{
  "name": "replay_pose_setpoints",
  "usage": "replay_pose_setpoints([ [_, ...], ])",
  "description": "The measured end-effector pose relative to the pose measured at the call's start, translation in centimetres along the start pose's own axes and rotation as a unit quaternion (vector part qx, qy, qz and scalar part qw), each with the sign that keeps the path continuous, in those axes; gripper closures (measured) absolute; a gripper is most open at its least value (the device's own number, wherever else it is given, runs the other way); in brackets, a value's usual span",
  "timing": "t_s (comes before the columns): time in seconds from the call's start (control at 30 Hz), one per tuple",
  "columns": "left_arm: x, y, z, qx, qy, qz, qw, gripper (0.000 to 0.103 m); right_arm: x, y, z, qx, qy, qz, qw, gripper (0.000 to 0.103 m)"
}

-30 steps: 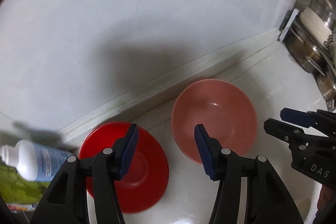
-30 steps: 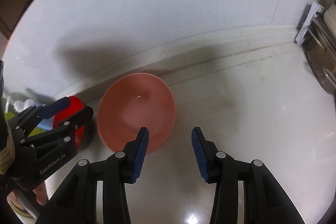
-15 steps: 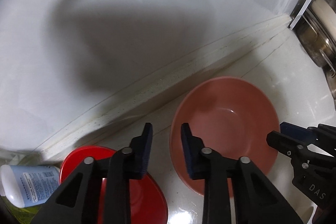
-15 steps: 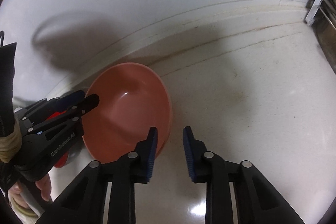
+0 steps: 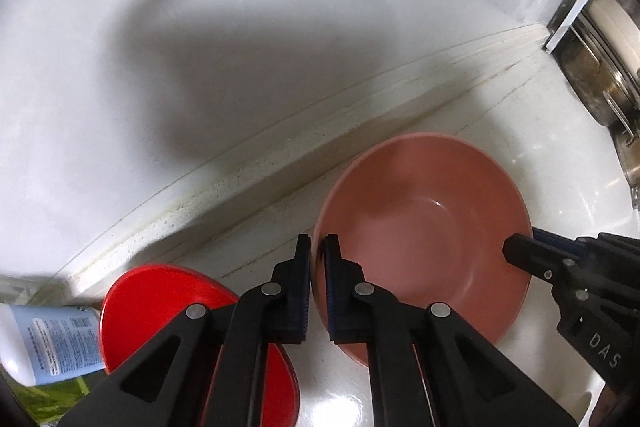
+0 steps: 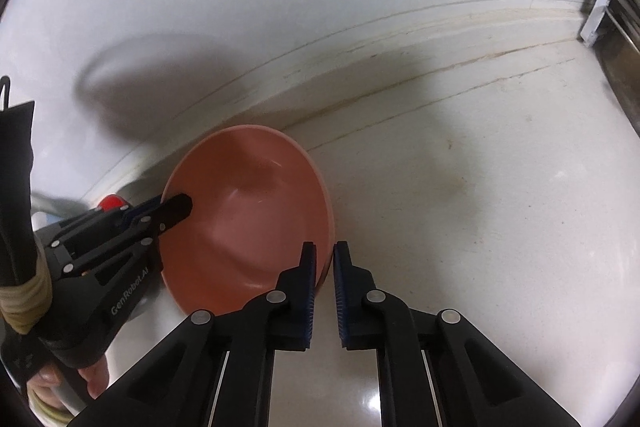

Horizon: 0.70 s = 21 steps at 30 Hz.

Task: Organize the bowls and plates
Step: 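Lift the pink bowl with both tools and carry it over the white bowl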

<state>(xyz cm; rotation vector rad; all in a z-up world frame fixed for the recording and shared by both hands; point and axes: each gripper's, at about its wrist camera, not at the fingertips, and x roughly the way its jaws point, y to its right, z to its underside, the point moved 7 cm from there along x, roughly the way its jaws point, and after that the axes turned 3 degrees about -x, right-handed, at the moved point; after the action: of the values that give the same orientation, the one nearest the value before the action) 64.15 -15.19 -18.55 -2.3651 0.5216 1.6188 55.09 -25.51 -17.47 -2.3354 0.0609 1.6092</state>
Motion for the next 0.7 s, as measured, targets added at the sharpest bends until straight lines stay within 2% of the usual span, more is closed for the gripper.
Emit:
replay_pose_setpoints([
  [0.33,-4.7,1.5,2.3,-0.010,0.018,0.020,0.9996,0.095,-4.9,0.2,2.2,-0.003,0.016,-0.005,1.000,0.093],
  [0.57,-8.9,3.4,4.8,-0.013,0.026,0.046,0.9985,0.095,-8.7,1.2,4.9,-0.003,0.036,-0.004,0.999,0.093],
  [0.7,-10.8,4.9,6.4,0.000,0.034,0.047,0.9983,0.095,-10.0,1.7,6.7,0.004,0.036,-0.005,0.999,0.093],
])
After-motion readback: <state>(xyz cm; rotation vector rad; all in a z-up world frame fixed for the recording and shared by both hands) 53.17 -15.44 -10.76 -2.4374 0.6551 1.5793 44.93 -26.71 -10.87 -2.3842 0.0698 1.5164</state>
